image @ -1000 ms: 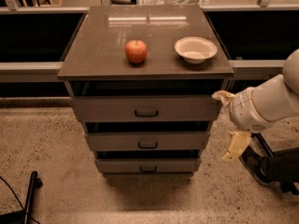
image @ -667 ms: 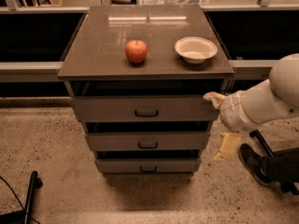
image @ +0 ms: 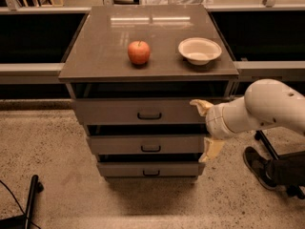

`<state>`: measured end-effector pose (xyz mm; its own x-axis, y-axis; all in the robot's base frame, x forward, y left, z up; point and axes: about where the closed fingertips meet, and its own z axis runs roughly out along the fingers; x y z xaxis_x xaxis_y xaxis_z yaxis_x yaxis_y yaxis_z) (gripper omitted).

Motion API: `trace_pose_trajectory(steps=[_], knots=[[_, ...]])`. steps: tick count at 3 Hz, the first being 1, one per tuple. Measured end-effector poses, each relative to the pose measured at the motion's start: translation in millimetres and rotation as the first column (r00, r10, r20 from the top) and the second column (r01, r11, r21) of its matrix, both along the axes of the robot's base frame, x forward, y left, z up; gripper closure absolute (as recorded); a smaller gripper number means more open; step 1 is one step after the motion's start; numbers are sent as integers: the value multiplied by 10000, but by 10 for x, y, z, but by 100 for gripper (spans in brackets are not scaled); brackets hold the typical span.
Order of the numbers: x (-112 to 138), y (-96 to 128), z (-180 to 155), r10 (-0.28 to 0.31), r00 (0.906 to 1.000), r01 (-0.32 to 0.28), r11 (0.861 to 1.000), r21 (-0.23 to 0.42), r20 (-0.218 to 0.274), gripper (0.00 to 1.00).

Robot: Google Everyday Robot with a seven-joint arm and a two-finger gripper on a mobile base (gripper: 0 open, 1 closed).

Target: Open top drawer

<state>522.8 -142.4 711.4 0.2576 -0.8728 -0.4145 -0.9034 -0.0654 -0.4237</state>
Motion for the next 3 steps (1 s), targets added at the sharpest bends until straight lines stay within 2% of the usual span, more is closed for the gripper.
trace_pose_trajectory(steps=[1, 2, 3], knots=[[260, -20, -254, 48, 10000, -50, 9985, 554, 35, 0], [685, -107, -412, -246, 9995, 228, 9950, 971, 173, 0], [968, -147, -481, -424, 9990, 408, 9939, 1020, 126, 0]])
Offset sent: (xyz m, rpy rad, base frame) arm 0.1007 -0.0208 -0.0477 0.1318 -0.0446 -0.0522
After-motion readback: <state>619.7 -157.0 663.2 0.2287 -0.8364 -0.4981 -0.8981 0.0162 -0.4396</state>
